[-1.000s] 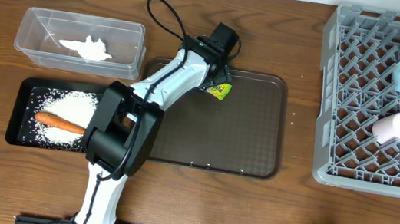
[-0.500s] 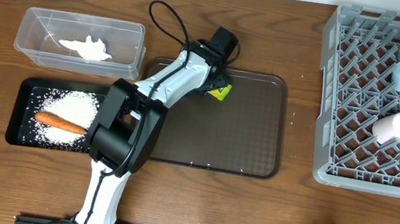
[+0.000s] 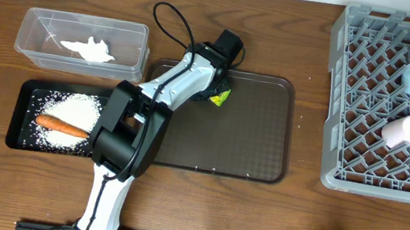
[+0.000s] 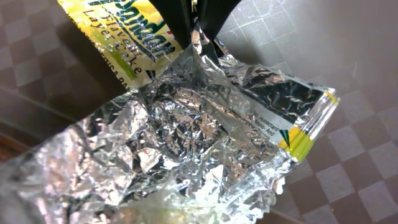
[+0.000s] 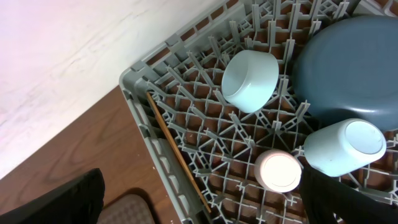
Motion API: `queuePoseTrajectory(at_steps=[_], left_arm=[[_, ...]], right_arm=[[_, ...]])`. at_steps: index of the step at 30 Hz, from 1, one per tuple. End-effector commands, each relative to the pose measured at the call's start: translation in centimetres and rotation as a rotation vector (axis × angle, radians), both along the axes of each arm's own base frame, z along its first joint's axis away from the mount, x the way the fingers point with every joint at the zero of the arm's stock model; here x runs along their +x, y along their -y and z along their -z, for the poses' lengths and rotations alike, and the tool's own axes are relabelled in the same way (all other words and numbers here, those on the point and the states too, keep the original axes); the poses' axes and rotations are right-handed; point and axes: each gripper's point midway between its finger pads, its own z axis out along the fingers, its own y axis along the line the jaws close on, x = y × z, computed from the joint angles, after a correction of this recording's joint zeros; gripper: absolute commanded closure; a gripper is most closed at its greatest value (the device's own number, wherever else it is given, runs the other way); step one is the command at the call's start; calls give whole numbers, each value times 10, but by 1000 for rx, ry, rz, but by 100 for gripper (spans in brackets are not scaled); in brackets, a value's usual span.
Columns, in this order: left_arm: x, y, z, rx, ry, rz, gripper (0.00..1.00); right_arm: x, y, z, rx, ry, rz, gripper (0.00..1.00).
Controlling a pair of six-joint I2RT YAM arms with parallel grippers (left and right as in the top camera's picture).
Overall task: Sort waste into correct bins and load items into the dishwasher rack
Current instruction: 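Lift the foil wrapper off the brown tray with the left gripper, then carry the wrapper left over the clear bin and release it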
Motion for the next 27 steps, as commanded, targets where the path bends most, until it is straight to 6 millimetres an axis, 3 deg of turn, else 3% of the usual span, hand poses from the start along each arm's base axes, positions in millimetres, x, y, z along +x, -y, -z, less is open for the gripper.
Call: queuePoseTrajectory(at_steps=[1, 6, 11, 16, 22, 27], left_arm=[[4, -2, -31, -17, 55, 17, 94], [13, -4, -79, -53, 165, 5, 94], [35, -34, -129, -42, 320, -75, 94], [60, -93, -154, -4, 421, -213, 94], [72, -181, -152, 41, 428, -391, 94], [71, -240, -152, 65, 426, -508, 93]], right_arm=[[-1, 0, 0, -14, -6, -4, 1], [-1, 0, 0, -14, -6, -4, 1], [-1, 0, 0, -14, -6, -4, 1], [-1, 0, 0, -14, -6, -4, 1], [-1, 0, 0, -14, -6, -4, 1], [-1, 0, 0, -14, -6, -4, 1]])
